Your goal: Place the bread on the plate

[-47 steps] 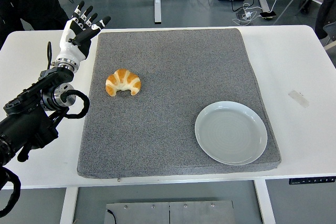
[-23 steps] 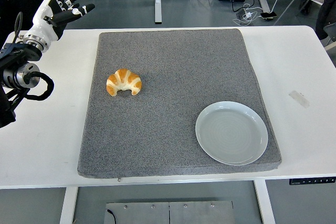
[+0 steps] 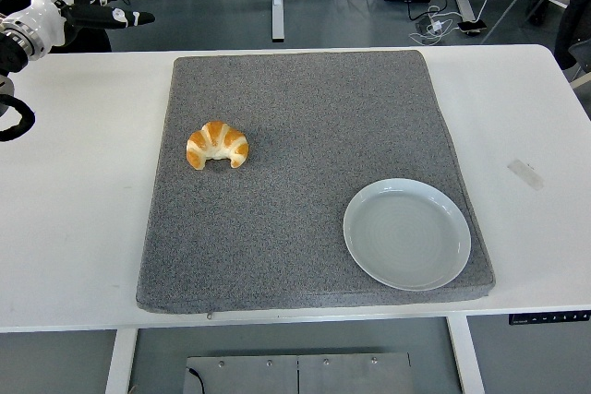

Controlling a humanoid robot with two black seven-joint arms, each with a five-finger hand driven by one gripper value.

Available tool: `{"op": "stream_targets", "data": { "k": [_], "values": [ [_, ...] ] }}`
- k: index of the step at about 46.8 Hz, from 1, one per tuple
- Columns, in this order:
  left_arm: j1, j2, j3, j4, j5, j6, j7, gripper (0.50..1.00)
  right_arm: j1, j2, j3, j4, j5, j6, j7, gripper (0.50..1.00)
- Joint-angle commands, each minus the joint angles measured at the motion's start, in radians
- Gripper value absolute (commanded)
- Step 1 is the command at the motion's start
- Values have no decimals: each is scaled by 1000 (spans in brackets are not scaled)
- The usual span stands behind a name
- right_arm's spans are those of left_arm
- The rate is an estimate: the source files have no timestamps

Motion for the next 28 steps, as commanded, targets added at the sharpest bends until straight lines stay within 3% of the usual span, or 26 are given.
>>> {"op": "stream_targets", "data": {
  "k": [1,7,13,20,28],
  "values": [
    [0,38,36,-100,50,52,0,972,0,0,0,0,2,0,0,1000],
    [-2,97,88,-273,137,144,9,972,0,0,0,0,0,0,0,1000],
    [-5,103,130,-387,240,240,55,972,0,0,0,0,0,0,-1,1000],
    [-7,106,226,-463,334,334,65,974,2,0,0,0,0,0,0,1000],
    [-10,101,327,-485,374,403,63,974,0,0,0,0,0,0,-1,1000]
  ]
}}
